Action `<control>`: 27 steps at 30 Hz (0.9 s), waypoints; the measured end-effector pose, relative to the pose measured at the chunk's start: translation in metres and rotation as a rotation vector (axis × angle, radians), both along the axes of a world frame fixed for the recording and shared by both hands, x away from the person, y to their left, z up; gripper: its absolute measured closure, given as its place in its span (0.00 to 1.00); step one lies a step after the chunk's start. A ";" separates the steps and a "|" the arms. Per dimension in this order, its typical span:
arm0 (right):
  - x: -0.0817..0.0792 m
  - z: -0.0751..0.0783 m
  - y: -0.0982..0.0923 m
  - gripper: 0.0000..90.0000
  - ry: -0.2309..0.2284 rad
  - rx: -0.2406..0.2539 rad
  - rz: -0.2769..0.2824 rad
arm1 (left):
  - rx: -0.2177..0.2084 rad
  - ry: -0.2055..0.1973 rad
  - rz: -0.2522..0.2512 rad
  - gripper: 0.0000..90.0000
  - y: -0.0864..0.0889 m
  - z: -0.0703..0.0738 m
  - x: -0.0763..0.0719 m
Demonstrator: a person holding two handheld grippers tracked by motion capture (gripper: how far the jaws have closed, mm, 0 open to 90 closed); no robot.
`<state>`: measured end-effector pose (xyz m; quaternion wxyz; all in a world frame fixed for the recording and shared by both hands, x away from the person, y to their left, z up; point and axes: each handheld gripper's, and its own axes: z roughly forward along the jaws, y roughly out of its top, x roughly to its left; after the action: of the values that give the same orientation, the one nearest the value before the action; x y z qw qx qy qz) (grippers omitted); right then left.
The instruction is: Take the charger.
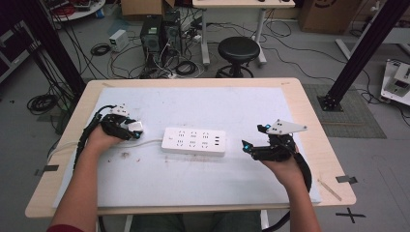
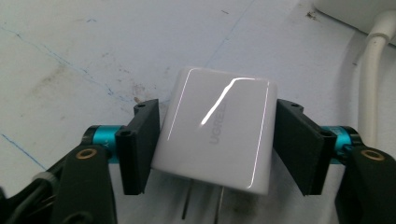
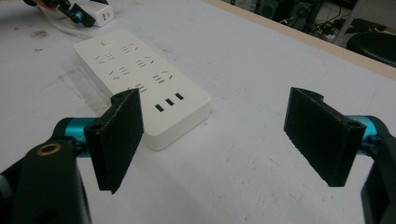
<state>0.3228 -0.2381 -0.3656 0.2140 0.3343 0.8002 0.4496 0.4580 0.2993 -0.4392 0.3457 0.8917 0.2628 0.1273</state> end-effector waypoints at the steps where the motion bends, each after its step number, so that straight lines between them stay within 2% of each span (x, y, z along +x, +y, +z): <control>1: 0.000 0.000 0.000 0.23 0.002 0.000 0.000 | -0.002 0.002 -0.007 0.47 0.000 0.000 -0.001; 8: 0.000 0.001 0.001 0.23 0.001 0.001 0.007 | 0.026 -0.020 -0.003 0.47 -0.003 0.005 -0.004; 11: 0.000 0.003 0.001 0.23 0.000 0.000 0.010 | 0.010 -0.018 -0.007 0.47 -0.003 0.010 -0.006; 14: 0.002 0.006 0.000 0.23 -0.005 -0.005 0.016 | 0.002 -0.047 -0.003 0.47 -0.003 0.021 -0.012; 15: 0.002 0.008 -0.001 0.23 -0.008 -0.003 0.018 | 0.003 -0.071 -0.005 0.47 -0.003 0.032 -0.020; 16: 0.002 0.008 -0.001 0.23 -0.008 -0.003 0.018 | 0.003 -0.071 -0.005 0.47 -0.003 0.032 -0.020; 17: 0.003 0.012 0.000 0.23 -0.016 -0.002 0.028 | -0.005 -0.094 -0.014 0.47 -0.002 0.044 -0.029; 18: 0.003 0.013 0.000 0.23 -0.022 -0.002 0.032 | -0.005 -0.094 -0.014 0.47 -0.002 0.044 -0.029; 19: 0.003 0.014 0.001 0.23 -0.018 -0.002 0.035 | -0.009 -0.107 -0.015 0.47 -0.001 0.050 -0.035; 23: 0.004 0.020 0.003 0.23 -0.019 -0.006 0.068 | -0.071 -0.158 -0.018 0.47 0.000 0.078 -0.062; 24: 0.004 0.020 0.003 0.23 -0.019 -0.006 0.068 | -0.081 -0.168 -0.024 0.47 0.000 0.082 -0.067; 25: 0.004 0.023 0.005 0.23 -0.017 -0.006 0.078 | -0.086 -0.180 -0.038 0.47 -0.003 0.093 -0.080; 26: 0.004 0.024 0.005 0.23 -0.016 -0.006 0.082 | -0.086 -0.180 -0.038 0.47 -0.003 0.093 -0.080; 27: 0.004 0.024 0.005 0.23 -0.016 -0.006 0.082 | -0.088 -0.185 -0.045 0.47 -0.005 0.098 -0.088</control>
<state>0.3270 -0.2328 -0.3419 0.2025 0.2970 0.8128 0.4584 0.3705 0.2940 -0.3414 0.4101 0.8659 0.2148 0.1897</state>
